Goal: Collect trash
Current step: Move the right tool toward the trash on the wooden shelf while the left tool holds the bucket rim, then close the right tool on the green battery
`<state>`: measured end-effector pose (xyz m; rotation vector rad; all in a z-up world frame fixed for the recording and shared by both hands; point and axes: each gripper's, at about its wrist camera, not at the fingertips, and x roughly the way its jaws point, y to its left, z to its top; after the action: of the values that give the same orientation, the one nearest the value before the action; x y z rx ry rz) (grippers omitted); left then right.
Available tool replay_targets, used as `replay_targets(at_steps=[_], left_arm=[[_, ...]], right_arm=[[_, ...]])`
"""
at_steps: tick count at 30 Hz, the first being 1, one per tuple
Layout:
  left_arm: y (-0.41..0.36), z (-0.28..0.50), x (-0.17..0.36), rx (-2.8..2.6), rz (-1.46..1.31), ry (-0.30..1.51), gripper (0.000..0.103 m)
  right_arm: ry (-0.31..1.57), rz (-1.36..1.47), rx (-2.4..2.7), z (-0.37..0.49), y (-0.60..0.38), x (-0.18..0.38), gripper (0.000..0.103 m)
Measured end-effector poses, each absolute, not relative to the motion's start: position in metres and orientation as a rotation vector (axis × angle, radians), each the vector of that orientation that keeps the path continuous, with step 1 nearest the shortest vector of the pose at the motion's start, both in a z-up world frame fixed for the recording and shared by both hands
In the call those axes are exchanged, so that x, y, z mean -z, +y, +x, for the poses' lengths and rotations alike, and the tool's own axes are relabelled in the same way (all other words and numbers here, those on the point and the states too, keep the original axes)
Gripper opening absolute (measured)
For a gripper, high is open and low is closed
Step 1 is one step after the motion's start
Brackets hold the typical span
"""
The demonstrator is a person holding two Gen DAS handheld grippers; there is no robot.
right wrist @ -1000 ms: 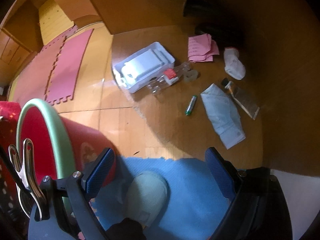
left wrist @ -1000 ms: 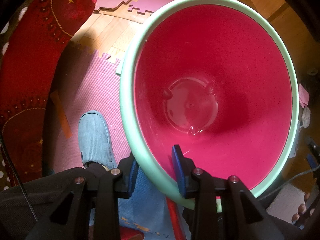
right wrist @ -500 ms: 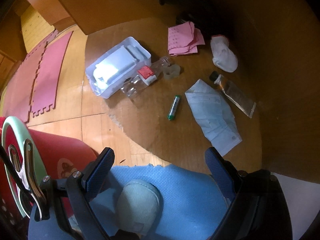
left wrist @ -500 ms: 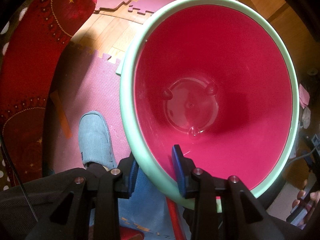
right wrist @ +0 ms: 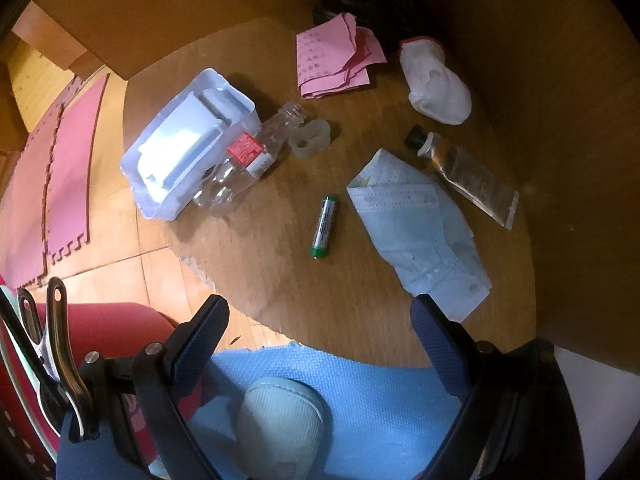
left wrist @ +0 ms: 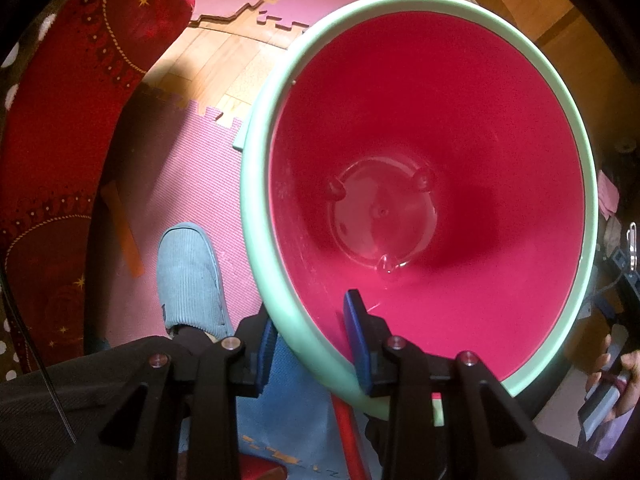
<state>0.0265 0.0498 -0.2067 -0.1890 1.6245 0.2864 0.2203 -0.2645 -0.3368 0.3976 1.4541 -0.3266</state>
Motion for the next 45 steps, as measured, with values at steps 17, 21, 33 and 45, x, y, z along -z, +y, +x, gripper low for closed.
replay_targets(at_steps=[17, 21, 33, 45], left_arm=[[0.050, 0.028, 0.206, -0.290, -0.198, 1.619, 0.034], [0.051, 0.026, 0.206, -0.289, -0.196, 1.618, 0.034], [0.051, 0.026, 0.206, -0.288, -0.198, 1.617, 0.034], [0.050, 0.026, 0.206, -0.288, -0.199, 1.617, 0.034]], right_arm=[[1.500, 0.631, 0.299, 0.235, -0.288, 0.362, 0.094], [1.506, 0.598, 0.310, 0.235, -0.285, 0.363, 0.088], [1.520, 0.609, 0.322, 0.243, -0.289, 0.371, 0.087], [1.502, 0.610, 0.288, 0.249, -0.291, 0.381, 0.066]])
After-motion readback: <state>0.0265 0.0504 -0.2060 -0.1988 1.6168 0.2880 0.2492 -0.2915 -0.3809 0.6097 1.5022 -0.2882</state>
